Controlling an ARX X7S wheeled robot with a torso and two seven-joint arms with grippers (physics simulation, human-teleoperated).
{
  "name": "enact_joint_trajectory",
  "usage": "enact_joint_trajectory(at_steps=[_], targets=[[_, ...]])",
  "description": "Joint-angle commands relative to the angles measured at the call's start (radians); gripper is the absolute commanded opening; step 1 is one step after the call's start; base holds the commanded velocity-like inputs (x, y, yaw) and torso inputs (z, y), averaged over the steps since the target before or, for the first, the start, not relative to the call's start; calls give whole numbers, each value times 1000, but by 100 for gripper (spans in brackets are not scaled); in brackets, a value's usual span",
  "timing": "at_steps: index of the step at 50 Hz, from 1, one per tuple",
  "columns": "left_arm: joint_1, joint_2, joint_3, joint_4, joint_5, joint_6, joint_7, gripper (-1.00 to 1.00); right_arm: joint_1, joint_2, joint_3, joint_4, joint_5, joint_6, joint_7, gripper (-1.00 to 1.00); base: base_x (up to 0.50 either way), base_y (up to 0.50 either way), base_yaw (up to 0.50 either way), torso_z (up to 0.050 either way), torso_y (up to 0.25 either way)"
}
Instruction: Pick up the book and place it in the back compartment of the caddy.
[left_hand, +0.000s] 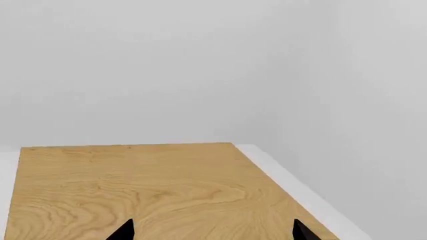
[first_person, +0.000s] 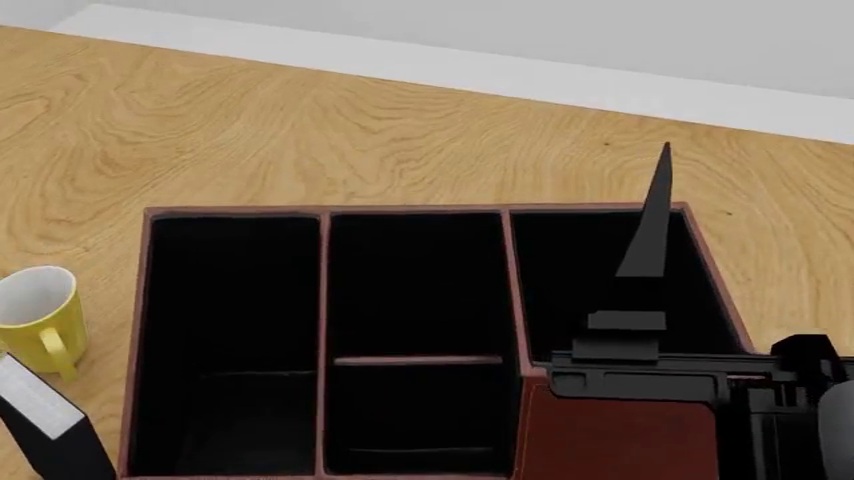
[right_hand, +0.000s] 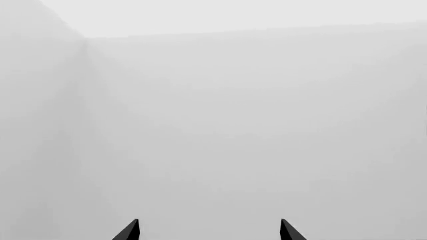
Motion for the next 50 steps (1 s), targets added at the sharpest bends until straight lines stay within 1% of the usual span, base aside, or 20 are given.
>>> enact_joint_trajectory(at_steps=[1,4,5,6,8,11,12,13,14,15,16,17,18,22,25,26,29,38,41,50], targets=[[-359,31,3,-475,83,11,-66,100,-6,-17,49,-47,33,29,4,100,0,0,0,0,0],[-446,22,48,-667,125,40,-68,100,-5,-17,46,-46,38,27,6,100,0,0,0,0,0],[-469,22,48,-721,122,53,-51,100,-4,-17,44,-46,39,27,7,100,0,0,0,0,0],[-498,25,34,-792,130,69,-66,100,-3,-16,42,-47,40,28,8,100,0,0,0,0,0],[-547,24,68,-916,165,117,-71,100,-2,-15,41,-48,43,29,10,100,0,0,0,0,0],[-611,19,31,-1100,161,182,-67,100,-5,-14,46,-47,48,26,12,100,0,0,0,0,0],[-640,11,-16,-1220,163,239,-132,100,-6,-13,51,-53,53,28,14,100,0,0,0,0,0],[-663,7,1,-1300,174,284,-95,100,-6,-12,54,-58,58,31,16,100,0,0,0,0,0],[-679,7,18,-1353,191,314,-86,100,-7,-11,56,-61,61,32,17,100,0,0,0,0,0],[-692,0,-14,-1413,184,344,-143,100,-7,-9,60,-65,66,32,19,100,0,0,0,0,0],[-694,-4,-36,-1442,171,356,-135,100,-8,-7,62,-69,69,33,21,100,0,0,0,0,0],[-692,-1,-25,-1445,183,350,-119,100,-9,-5,66,-72,73,34,23,100,0,0,0,0,0],[-683,-1,-52,-1446,182,354,-174,100,-9,-3,69,-77,77,35,25,100,0,0,0,0,0],[-662,10,-66,-1447,212,356,-174,100,-13,14,75,-92,96,33,41,100,0,0,0,0,0],[-642,15,-112,-1447,215,358,-189,100,-29,69,69,-95,148,-3,105,100,0,0,0,0,0],[-638,21,-107,-1447,228,362,-176,100,-35,85,66,-95,159,-15,121,100,0,0,0,0,0],[-628,28,-133,-1446,234,360,-171,100,-43,105,62,-91,173,-33,145,100,0,0,0,0,0],[-587,34,-197,-1446,263,381,-195,100,-42,122,38,-76,183,-56,164,100,0,0,0,0,0],[-569,35,-223,-1446,269,383,-223,100,-48,123,42,-72,189,-65,167,100,0,0,0,0,0],[-511,52,-267,-1446,287,397,-211,100,-60,131,48,-62,203,-86,172,100,0,0,0,0,0]])
